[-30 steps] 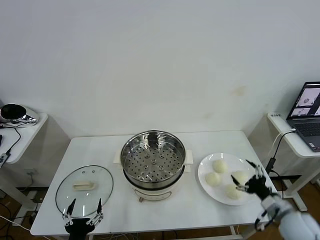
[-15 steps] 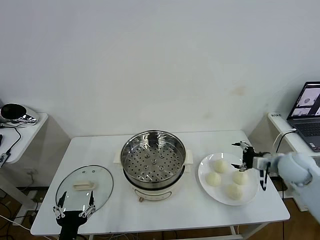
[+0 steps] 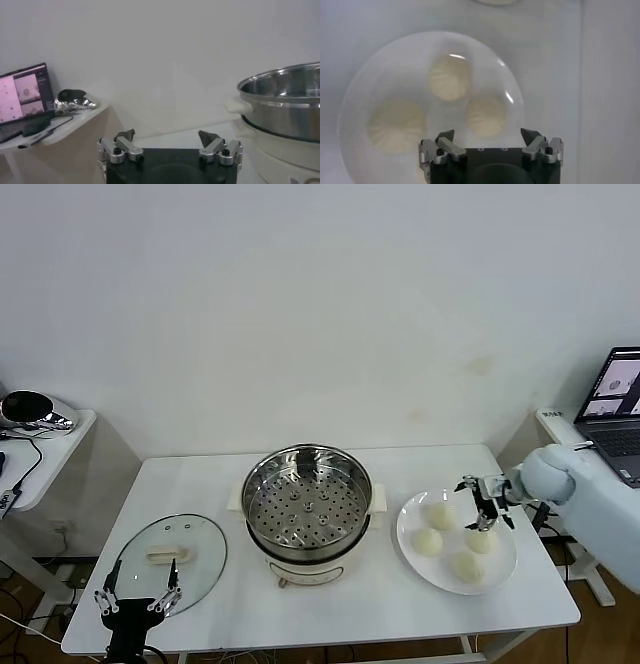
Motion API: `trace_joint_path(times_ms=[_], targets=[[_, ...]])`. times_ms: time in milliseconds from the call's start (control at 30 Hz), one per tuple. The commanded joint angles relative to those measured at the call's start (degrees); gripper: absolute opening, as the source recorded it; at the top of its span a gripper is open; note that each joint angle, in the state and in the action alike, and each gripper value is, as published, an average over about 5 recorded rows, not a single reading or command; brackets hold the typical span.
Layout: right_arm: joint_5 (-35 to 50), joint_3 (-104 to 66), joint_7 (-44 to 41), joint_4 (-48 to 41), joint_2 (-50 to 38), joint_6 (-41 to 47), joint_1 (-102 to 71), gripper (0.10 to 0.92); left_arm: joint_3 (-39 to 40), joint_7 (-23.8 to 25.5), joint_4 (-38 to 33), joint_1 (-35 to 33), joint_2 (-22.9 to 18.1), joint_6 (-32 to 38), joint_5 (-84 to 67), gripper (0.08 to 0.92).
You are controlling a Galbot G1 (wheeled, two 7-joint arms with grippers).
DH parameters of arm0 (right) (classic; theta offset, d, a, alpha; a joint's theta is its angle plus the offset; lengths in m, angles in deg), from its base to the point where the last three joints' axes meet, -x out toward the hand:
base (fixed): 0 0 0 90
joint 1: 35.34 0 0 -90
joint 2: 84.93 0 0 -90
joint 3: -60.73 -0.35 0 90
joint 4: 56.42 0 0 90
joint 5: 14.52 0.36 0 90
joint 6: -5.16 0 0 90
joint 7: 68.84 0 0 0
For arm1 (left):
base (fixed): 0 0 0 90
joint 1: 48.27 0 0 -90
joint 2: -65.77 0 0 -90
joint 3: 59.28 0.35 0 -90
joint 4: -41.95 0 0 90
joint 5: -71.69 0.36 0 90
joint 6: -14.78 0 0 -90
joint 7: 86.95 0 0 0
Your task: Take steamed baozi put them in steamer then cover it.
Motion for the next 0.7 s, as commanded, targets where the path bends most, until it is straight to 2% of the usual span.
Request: trace_joint_path(times_ms=[33,333,567,700], targets=[[-0.21,6.55,-2.81,-7.18,5.18,0.22,5.71,0.823,-0.49,-0.08,-0.02,0.10,0.03,-0.09,0.02,0.823],[-2.72,6.46,-2.47,-14.29,10.59,0.02,5.67,0.823,-1.22,-0.10,0.35,0.01,-0.06,0.10,-0.23,0.823],[-3.03,6.74,-2.69,-15.24,11.83,0.58,5.39,0.820,-1.72,-0.09,0.21,-0.04,0.02,0.08,-0.42,0.823],[-3.46,6.92,-2.61,-15.66,12.04,0.94,5.15,0.792,-1.68,-0.14,0.23,0.04,-0.09,0.10,-0.45,0.823]])
